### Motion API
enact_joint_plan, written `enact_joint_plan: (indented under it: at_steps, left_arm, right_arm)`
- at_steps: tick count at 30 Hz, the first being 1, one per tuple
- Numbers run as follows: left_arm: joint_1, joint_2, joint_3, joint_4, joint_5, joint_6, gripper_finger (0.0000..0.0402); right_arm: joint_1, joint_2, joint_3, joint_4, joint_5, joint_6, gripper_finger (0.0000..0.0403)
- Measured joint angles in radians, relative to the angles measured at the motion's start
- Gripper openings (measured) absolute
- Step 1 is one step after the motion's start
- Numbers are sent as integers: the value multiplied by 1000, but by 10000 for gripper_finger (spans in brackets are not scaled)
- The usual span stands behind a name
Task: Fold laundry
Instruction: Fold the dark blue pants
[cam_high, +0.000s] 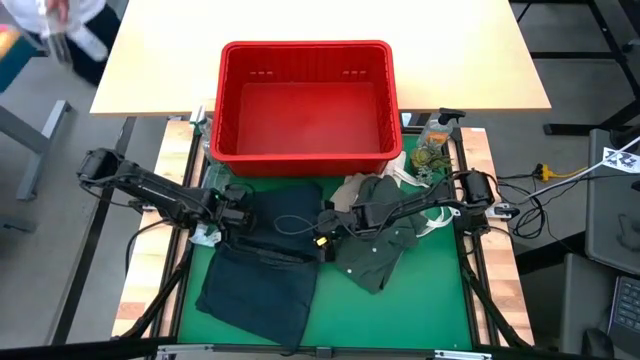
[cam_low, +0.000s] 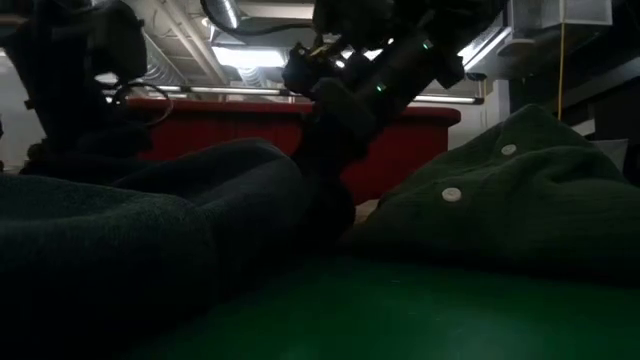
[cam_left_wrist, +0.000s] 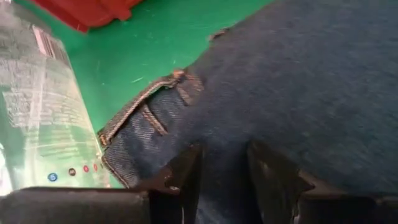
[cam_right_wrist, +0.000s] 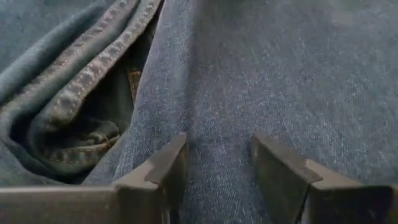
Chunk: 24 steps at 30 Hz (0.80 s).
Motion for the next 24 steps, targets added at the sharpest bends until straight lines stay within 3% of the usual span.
enact_joint_plan:
  at_steps: [6, 12, 20, 24]
  left_arm:
    - [0, -5, 146, -153, 87, 72, 121]
    - [-4, -5, 290, -224, 216, 173, 121]
    - [-88, -3, 295, -81, 261, 197, 121]
    - [-154, 16, 229, 61, 260, 173, 121]
  right_arm:
    - [2, 1, 118, -45, -60, -27, 177]
    - [2, 1, 256, -216, -65, -42, 177]
    - [-7, 4, 285, -343, 153, -114, 177]
    - [-47, 23, 283, -357, 153, -115, 177]
